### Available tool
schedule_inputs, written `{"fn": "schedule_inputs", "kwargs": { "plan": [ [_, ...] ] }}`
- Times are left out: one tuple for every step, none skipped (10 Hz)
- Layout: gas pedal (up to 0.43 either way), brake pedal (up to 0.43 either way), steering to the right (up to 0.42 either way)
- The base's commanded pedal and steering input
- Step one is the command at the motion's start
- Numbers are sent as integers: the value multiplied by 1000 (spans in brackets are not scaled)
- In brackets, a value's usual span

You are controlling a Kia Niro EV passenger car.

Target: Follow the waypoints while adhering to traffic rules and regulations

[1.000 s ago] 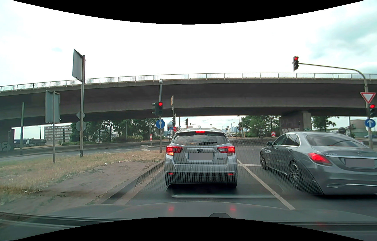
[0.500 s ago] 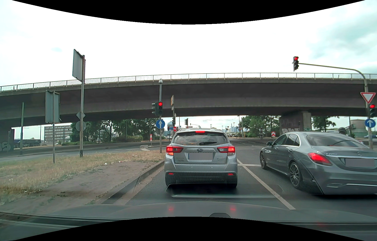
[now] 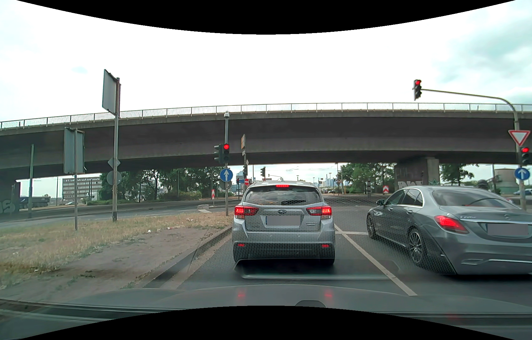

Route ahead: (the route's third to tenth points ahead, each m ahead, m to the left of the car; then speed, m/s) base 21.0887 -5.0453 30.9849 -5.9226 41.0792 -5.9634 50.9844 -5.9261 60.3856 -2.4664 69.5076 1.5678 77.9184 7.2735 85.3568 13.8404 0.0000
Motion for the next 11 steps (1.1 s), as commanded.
{"fn": "schedule_inputs", "kwargs": {
  "plan": [
    [0, 256, -1],
    [0, 262, -1],
    [0, 256, -1],
    [0, 256, -1],
    [0, 256, -1],
    [0, 256, -1],
    [0, 256, -1],
    [0, 256, -1],
    [0, 256, -1],
    [0, 256, -1],
    [0, 256, -1]
  ]
}}
